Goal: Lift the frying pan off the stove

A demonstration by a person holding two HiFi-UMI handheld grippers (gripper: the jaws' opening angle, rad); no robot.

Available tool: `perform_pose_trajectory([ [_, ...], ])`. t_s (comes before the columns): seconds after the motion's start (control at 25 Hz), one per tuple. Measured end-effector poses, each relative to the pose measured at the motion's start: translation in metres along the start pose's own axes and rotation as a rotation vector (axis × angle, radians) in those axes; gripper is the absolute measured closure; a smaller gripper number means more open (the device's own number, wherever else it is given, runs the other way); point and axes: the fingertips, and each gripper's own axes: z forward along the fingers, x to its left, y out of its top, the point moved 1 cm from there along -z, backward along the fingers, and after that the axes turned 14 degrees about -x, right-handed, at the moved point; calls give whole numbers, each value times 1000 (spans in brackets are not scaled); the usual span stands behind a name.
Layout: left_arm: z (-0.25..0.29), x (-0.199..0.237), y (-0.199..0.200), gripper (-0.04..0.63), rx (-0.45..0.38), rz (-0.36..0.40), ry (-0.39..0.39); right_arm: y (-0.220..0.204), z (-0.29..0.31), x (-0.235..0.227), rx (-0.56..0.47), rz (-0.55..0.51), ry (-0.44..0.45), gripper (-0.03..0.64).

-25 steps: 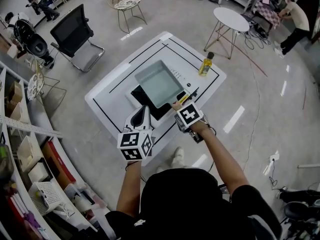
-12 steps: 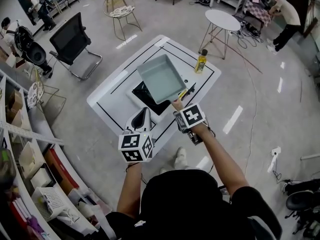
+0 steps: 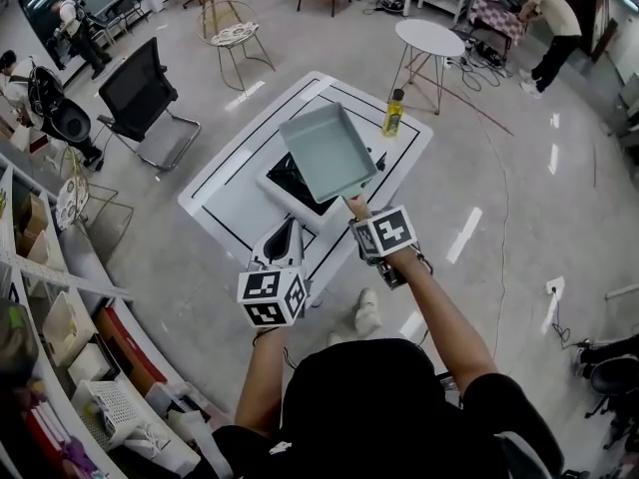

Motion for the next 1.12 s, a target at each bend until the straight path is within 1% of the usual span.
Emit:
perform_pose_trajectory([
  [0.12,-11,-3,-1,584,1,0,-17,-4,-10,6,-14,11,-15,546],
  [0.28,-21,-7,-3,584,-6,-7,-33,-13,-22,11,-24,-7,-36,546],
  [0.6,-25,-25,-5,584,-1,-17,-80,-23,-42,10,-25,4,-71,546],
  [0.84,-25,-44,-5,584,-3,-18,-97,-32,-58,1,-11,15,-83,546],
  [1.12,-35,-66,-12,584,8,-11,-93,-47,-78,-1,-36,53,-65,546],
])
